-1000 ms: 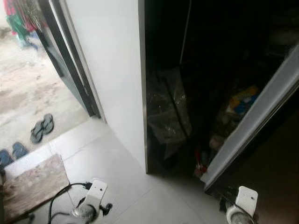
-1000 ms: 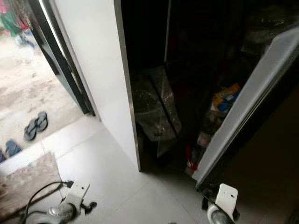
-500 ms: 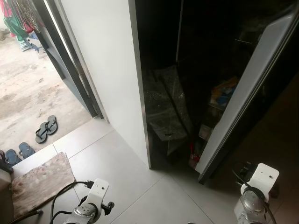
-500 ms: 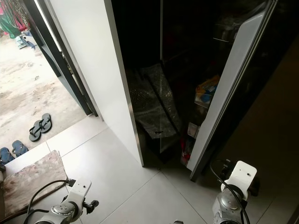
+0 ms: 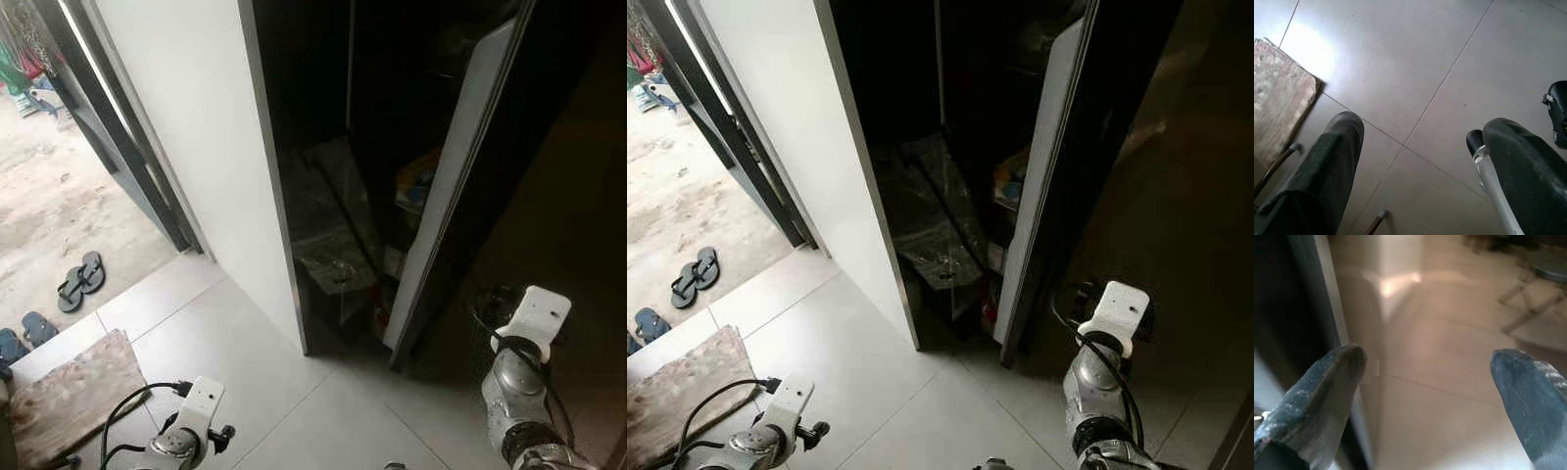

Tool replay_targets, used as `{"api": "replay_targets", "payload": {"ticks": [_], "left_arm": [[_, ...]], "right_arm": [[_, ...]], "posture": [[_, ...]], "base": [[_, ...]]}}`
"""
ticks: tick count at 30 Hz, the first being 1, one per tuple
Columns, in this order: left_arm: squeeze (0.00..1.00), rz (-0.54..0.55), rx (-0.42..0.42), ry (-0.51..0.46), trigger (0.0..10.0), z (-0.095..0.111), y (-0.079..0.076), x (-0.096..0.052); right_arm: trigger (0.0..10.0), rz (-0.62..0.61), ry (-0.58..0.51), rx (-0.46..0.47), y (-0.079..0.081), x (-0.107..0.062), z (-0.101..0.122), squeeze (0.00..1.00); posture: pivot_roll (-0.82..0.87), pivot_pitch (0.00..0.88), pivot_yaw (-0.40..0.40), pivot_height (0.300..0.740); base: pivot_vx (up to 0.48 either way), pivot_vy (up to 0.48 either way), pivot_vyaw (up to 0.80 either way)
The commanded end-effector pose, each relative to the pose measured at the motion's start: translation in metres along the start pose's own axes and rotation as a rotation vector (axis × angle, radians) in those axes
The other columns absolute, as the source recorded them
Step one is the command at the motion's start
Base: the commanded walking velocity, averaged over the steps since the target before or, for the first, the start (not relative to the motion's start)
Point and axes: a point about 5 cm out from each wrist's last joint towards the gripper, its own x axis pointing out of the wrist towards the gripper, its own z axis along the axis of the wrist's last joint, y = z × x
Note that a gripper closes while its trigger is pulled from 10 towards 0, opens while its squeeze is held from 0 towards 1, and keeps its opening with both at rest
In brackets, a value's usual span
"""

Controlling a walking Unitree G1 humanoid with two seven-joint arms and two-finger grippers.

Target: Restocking fridge

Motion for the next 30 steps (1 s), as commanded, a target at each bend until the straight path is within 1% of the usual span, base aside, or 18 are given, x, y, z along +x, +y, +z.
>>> {"api": "replay_targets", "payload": {"ticks": [1,3,5,8,12,16,19,20,21,22,24,25,30], "left_arm": [[0.00,0.009,-0.009,0.038,10.0,-0.012,0.003,-0.002],[0.00,0.010,-0.009,0.037,10.0,-0.011,0.002,-0.002],[0.00,0.009,-0.010,0.036,10.0,-0.010,0.001,-0.002],[0.00,0.009,-0.011,0.034,10.0,-0.010,0.001,-0.002],[0.00,0.010,-0.011,0.035,10.0,-0.010,0.002,-0.002],[0.00,0.011,-0.012,0.038,10.0,-0.010,0.002,-0.002],[0.00,0.013,-0.012,0.040,10.0,-0.011,0.002,-0.002],[0.00,0.013,-0.012,0.040,10.0,-0.011,0.002,-0.002],[0.00,0.013,-0.012,0.041,10.0,-0.011,0.002,-0.002],[0.00,0.015,-0.012,0.042,10.0,-0.012,0.002,-0.002],[0.00,0.016,-0.013,0.043,10.0,-0.012,0.001,-0.002],[0.00,0.017,-0.014,0.045,10.0,-0.013,0.001,-0.002],[0.00,0.020,-0.018,0.049,10.0,-0.016,0.001,-0.003]], "right_arm": [[10.0,0.140,-0.023,0.006,0.017,0.001,0.007,0.00],[10.0,0.168,-0.036,0.013,0.020,0.003,0.011,0.00],[10.0,0.200,-0.068,-0.016,0.022,0.005,0.017,0.00],[10.0,0.222,-0.090,-0.009,0.024,0.010,0.026,0.00],[10.0,0.296,-0.113,-0.022,0.030,0.016,0.037,0.00],[10.0,0.365,-0.108,-0.008,0.038,0.018,0.042,0.00],[10.0,0.432,-0.090,0.029,0.046,0.020,0.047,0.00],[10.0,0.432,-0.090,0.029,0.046,0.020,0.047,0.00],[10.0,0.461,-0.093,0.022,0.050,0.020,0.050,0.00],[10.0,0.516,-0.092,0.023,0.058,0.021,0.055,0.00],[10.0,0.564,-0.096,0.031,0.065,0.022,0.061,0.00],[10.0,0.604,-0.101,0.024,0.071,0.023,0.066,0.00],[10.0,0.706,-0.106,0.004,0.085,0.022,0.076,0.00]], "posture": [[-0.02,0.087,0.072,0.697],[-0.02,0.087,0.072,0.697],[-0.02,0.086,0.070,0.697],[-0.02,0.085,0.070,0.697],[-0.02,0.085,0.068,0.697],[-0.02,0.084,0.068,0.697],[-0.01,0.084,0.068,0.697],[-0.01,0.084,0.068,0.697],[-0.01,0.083,0.067,0.697],[-0.01,0.085,0.067,0.697],[-0.01,0.084,0.066,0.697],[-0.01,0.085,0.067,0.697],[-0.01,0.082,0.061,0.697]], "base": [[0.000,0.000,0.00],[0.000,0.000,0.00],[0.000,0.000,0.00],[0.000,0.000,0.00],[0.000,0.000,0.00],[0.000,0.000,0.00],[0.000,0.000,0.00],[0.000,0.000,0.00],[0.000,0.000,0.00],[0.000,0.000,0.00],[0.000,0.000,0.00],[0.000,0.000,0.00],[0.000,0.000,0.00]]}}
